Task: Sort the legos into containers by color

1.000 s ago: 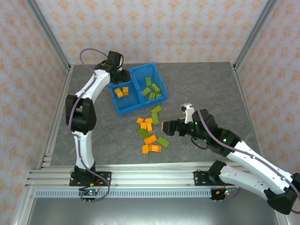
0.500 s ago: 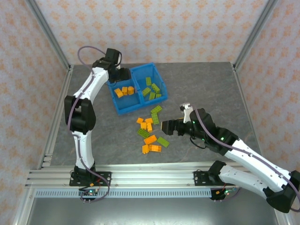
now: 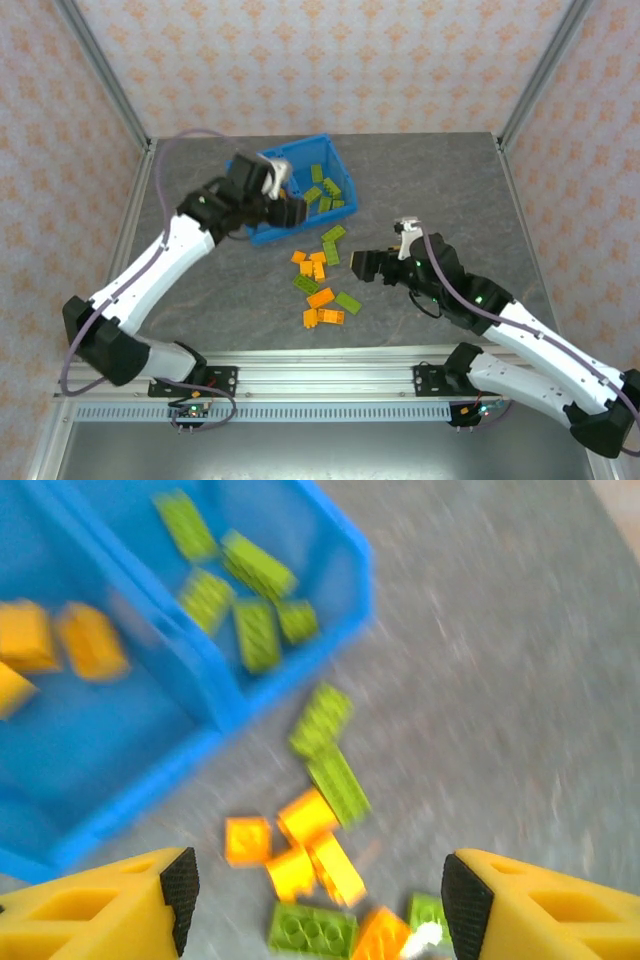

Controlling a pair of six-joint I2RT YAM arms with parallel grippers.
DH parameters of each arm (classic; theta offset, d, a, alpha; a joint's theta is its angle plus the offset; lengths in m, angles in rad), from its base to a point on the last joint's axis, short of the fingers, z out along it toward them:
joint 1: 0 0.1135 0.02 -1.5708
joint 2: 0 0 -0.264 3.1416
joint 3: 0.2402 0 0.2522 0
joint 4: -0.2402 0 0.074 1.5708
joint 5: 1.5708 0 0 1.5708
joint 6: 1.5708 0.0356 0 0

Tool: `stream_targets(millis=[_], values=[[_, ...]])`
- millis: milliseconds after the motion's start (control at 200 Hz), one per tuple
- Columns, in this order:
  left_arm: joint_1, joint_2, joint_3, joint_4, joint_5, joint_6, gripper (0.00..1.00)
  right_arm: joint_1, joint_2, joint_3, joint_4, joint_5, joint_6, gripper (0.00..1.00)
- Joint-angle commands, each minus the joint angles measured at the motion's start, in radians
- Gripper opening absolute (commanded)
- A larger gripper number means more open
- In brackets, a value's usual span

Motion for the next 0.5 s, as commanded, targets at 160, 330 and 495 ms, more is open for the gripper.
stream_targets(millis=[160,330,495], values=[[-0.226,0.047,-0.280,0.121,0.062,-0.042,0.66,0.003,-0.042,-0.023,-0.022,0.107,0.022,1.00],[-0.320,0.093,-0.365,0.143,0.029,-0.056,0.65,0.003,-0.069,-0.028,-0.042,0.111,0.039,0.99],[-0.336,0.132,-0.425,0.165,0.043,-0.065,0.63,0.003,-0.084,-0.043,-0.041,0.116,0.059,0.99]])
